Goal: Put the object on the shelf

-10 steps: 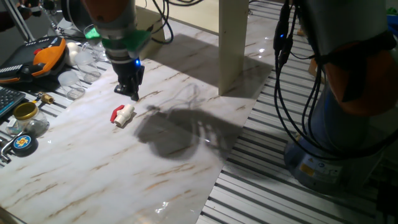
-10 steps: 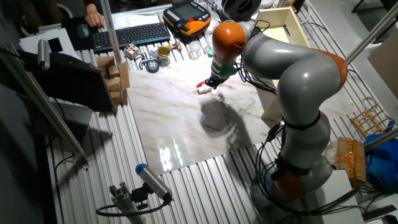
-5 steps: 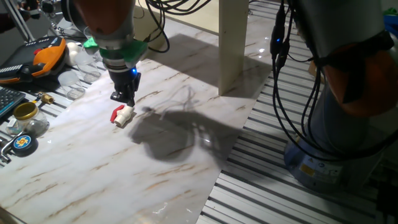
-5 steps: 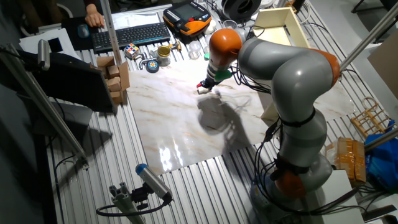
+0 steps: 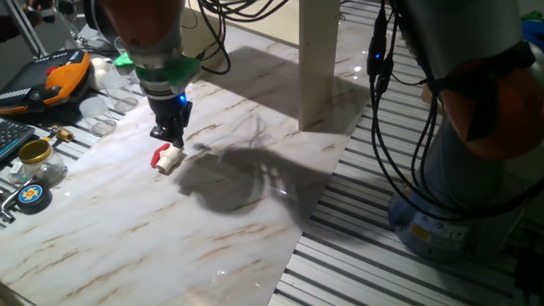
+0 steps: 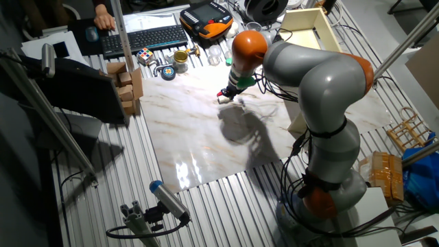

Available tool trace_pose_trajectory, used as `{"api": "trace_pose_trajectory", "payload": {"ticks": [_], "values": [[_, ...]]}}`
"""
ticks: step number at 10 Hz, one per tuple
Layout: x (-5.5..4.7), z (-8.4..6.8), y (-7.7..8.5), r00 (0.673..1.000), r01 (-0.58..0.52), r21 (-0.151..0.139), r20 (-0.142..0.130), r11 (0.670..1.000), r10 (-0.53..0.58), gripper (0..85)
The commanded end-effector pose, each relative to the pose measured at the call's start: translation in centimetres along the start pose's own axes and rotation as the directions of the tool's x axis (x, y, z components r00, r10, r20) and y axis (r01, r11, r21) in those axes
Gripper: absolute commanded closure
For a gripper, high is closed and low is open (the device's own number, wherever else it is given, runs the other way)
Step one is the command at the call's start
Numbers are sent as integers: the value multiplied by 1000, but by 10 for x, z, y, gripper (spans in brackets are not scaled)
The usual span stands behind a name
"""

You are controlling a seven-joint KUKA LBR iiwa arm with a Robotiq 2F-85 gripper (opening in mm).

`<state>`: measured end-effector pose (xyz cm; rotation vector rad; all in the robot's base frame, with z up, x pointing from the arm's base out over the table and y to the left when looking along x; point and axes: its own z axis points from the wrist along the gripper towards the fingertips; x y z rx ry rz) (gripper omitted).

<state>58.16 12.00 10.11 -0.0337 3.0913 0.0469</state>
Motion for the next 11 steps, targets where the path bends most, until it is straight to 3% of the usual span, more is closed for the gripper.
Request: {"api": "trace_pose_trajectory", "payload": {"ticks": [1,4,6,11], "values": [[0,0,0,1000,-4,23,0,1000,4,850],[0,0,0,1000,-11,28,-9,1000,12,850],[0,0,0,1000,8,42,13,999,-8,850],[-22,16,8,1000,15,41,23,999,-16,850]]}}
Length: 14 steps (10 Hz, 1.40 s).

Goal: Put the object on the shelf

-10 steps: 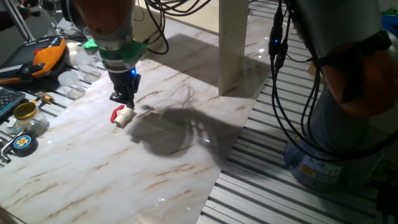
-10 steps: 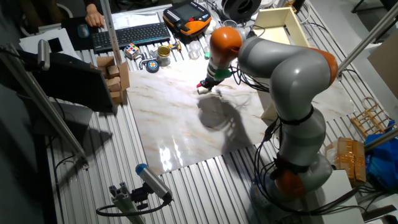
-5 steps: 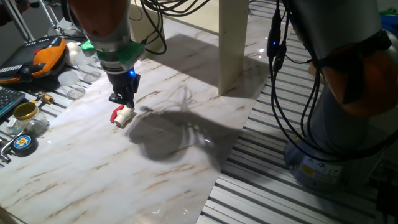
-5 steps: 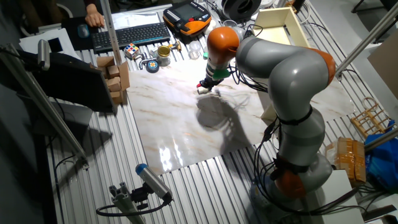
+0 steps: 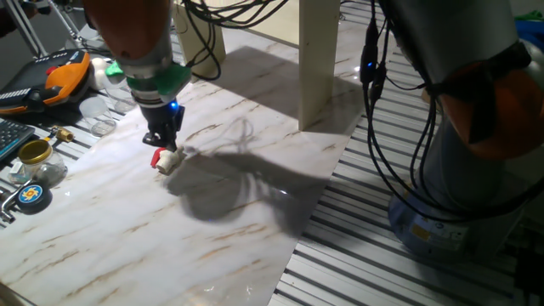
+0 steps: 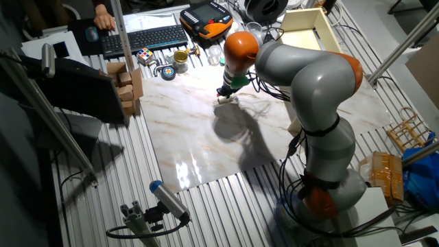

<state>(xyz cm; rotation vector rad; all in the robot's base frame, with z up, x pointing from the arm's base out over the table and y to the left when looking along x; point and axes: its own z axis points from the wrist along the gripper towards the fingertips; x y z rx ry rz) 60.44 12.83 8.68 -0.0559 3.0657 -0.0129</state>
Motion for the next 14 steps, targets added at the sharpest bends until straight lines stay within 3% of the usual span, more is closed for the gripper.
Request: {"api": "trace_pose_trajectory", "payload": {"ticks": [1,2,3,4,5,14], "values": [[-2,-2,0,1000,6,-18,2,1000,-6,850],[-2,-3,1,1000,-16,-30,7,999,17,680],[-1,-2,3,999,-36,-9,38,999,37,510],[1,0,5,996,-57,22,71,998,55,170],[3,2,7,994,-65,39,89,997,61,0],[-4,10,-2,995,-42,19,94,999,40,0]]}}
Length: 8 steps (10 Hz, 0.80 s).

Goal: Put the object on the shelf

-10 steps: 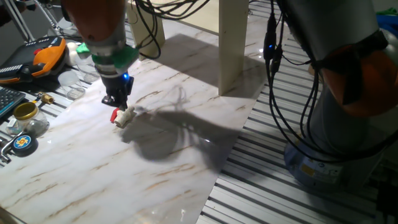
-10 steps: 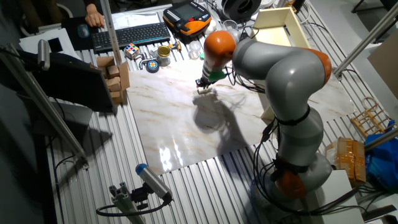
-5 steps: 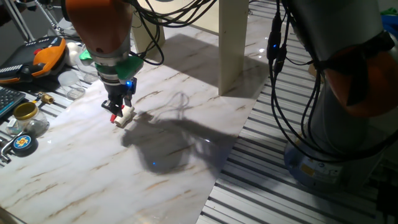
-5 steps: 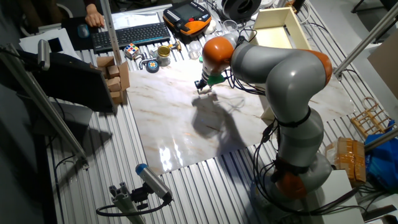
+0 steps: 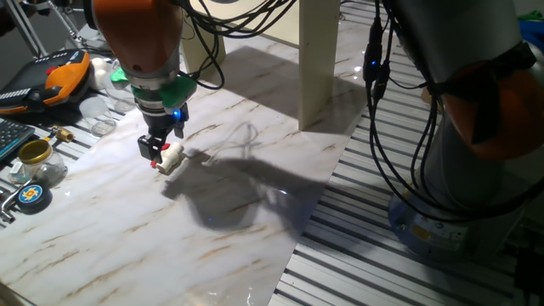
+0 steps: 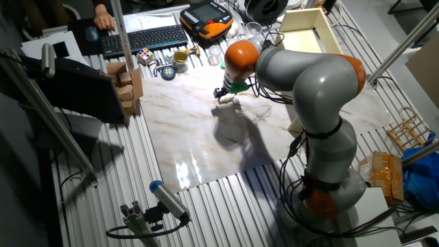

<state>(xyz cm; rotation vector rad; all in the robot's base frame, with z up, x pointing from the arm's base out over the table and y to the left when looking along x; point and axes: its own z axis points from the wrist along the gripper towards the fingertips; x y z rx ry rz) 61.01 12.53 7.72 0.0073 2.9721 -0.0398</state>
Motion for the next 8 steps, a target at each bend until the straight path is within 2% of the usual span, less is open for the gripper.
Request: {"api": "trace_pose_trajectory", "payload": {"ticks": [1,5,8], "values": [[-2,1,-1,1000,2,3,0,1000,-2,0],[-5,15,-2,1000,-2,4,2,1000,2,0],[-6,20,-3,1000,-8,4,0,1000,8,0]]}}
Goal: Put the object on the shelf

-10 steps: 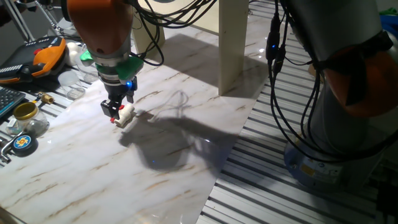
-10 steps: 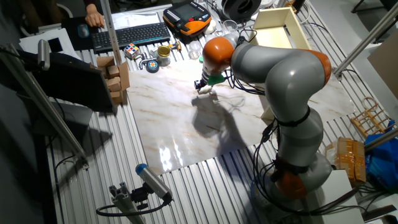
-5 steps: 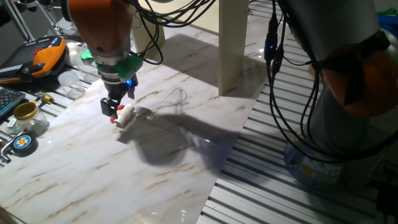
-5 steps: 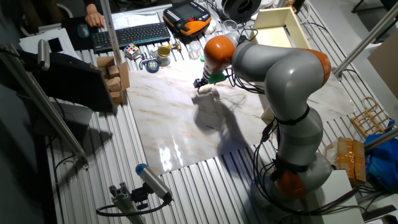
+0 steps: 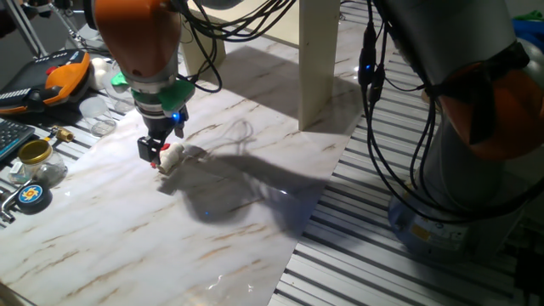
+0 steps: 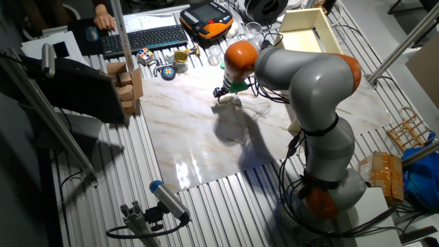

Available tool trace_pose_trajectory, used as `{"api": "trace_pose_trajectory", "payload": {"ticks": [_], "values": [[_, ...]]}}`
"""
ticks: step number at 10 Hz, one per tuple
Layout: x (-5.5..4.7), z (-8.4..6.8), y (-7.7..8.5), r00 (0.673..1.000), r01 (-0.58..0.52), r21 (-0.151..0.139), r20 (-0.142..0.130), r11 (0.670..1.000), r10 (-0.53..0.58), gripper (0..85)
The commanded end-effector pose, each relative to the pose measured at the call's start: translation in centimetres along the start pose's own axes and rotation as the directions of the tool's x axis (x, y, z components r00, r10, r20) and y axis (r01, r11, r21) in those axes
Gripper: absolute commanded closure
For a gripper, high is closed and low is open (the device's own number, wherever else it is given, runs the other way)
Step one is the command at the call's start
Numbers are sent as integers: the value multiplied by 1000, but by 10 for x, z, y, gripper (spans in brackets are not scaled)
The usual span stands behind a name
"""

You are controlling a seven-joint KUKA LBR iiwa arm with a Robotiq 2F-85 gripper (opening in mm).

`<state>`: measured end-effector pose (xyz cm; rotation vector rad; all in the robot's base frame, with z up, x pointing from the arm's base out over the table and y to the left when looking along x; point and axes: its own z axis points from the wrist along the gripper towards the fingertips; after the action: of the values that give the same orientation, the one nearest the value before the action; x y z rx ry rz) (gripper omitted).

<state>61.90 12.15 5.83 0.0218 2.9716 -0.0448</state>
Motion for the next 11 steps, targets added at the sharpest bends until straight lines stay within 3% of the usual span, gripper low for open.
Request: {"api": "trace_pose_trajectory", "payload": {"ticks": [1,11], "values": [[0,2,0,1000,-2,0,0,1000,2,0],[0,17,2,1000,4,20,0,1000,-4,0]]}}
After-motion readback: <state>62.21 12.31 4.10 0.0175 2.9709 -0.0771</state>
